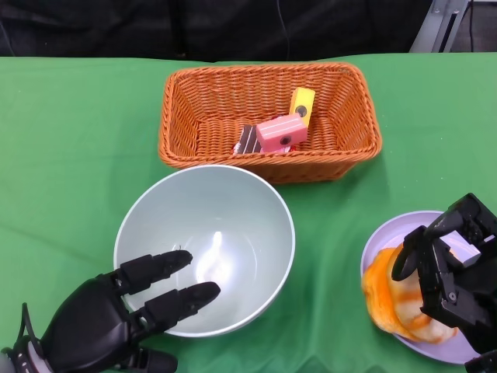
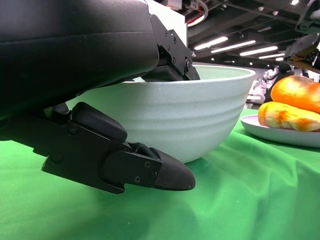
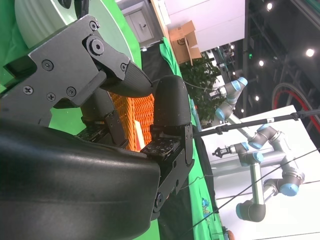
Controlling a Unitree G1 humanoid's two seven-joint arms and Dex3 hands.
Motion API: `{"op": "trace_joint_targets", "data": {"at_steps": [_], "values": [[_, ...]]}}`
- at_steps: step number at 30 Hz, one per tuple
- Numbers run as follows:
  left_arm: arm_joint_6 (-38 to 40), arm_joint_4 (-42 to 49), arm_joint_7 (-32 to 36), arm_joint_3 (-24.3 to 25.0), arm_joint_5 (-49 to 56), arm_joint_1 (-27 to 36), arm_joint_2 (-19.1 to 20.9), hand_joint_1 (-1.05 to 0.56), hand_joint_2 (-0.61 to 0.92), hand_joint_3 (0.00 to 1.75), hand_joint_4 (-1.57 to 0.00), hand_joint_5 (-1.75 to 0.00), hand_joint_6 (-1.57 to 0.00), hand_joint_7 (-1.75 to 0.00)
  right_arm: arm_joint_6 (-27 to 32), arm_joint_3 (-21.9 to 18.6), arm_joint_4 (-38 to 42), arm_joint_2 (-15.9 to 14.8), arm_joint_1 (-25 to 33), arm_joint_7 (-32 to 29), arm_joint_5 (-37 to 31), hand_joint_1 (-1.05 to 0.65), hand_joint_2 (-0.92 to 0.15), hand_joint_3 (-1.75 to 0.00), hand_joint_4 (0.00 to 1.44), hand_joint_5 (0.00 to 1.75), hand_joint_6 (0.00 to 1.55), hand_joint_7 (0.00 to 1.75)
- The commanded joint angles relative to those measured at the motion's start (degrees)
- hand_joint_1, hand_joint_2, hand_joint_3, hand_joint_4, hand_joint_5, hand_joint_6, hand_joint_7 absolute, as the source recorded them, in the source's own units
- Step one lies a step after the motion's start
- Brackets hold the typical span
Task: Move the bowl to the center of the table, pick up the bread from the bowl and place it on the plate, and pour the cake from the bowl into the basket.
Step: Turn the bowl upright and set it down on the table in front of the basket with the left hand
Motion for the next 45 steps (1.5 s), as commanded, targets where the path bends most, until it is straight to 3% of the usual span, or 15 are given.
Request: {"op": "trace_joint_targets", "data": {"at_steps": [1,7,22,30,34,39,45], "values": [[-0.2,0.3,-0.3,0.2,-0.9,0.3,1.5,-0.82,0.92,0.27,-0.34,0.00,-0.36,0.00,-0.3,-0.3,0.3,-0.8,-0.3,0.6,0.7,-0.20,-0.47,-1.28,0.76,1.75,0.56,1.60],[-0.8,0.1,1.1,-0.2,-1.0,0.0,2.1,-0.88,0.92,0.33,-0.30,0.00,-0.31,0.00,-0.2,-0.3,0.4,-0.3,-0.3,0.2,0.7,-0.19,-0.46,-1.28,0.77,1.75,0.55,1.62],[-11.3,-8.9,-5.7,4.2,-5.1,2.3,9.5,-0.93,0.92,0.34,-0.22,0.00,-0.26,0.00,-0.6,-0.3,0.6,-0.4,-0.4,0.0,0.2,-0.19,-0.48,-1.29,0.76,1.75,0.56,1.60],[-16.1,-12.5,-8.7,7.9,-7.6,3.9,10.9,-0.91,0.92,0.34,-0.25,-0.01,-0.28,-0.01,-0.3,0.0,0.3,0.0,-0.2,-0.7,0.0,-0.19,-0.47,-1.29,0.75,1.75,0.56,1.60],[-25.1,-9.9,-16.0,10.8,-14.1,4.3,9.8,-0.92,0.92,0.34,-0.28,-0.02,-0.30,-0.02,-0.6,0.1,0.4,0.1,0.0,-0.5,-0.2,-0.19,-0.46,-1.30,0.76,1.75,0.56,1.60],[-37.8,-2.0,-32.1,16.8,-34.5,6.2,4.8,-0.80,0.92,0.32,-0.46,-0.07,-0.40,-0.04,-1.2,0.1,1.0,-0.1,-0.1,0.2,-0.3,-0.21,-0.45,-1.30,0.76,1.75,0.55,1.61],[-36.4,-1.0,-54.5,23.1,-64.6,10.6,-1.8,-0.51,0.92,0.23,-0.79,-0.06,-0.70,-0.05,-1.4,-0.1,1.4,0.0,-0.3,0.2,-0.2,-0.21,-0.46,-1.28,0.75,1.75,0.55,1.58]]}}
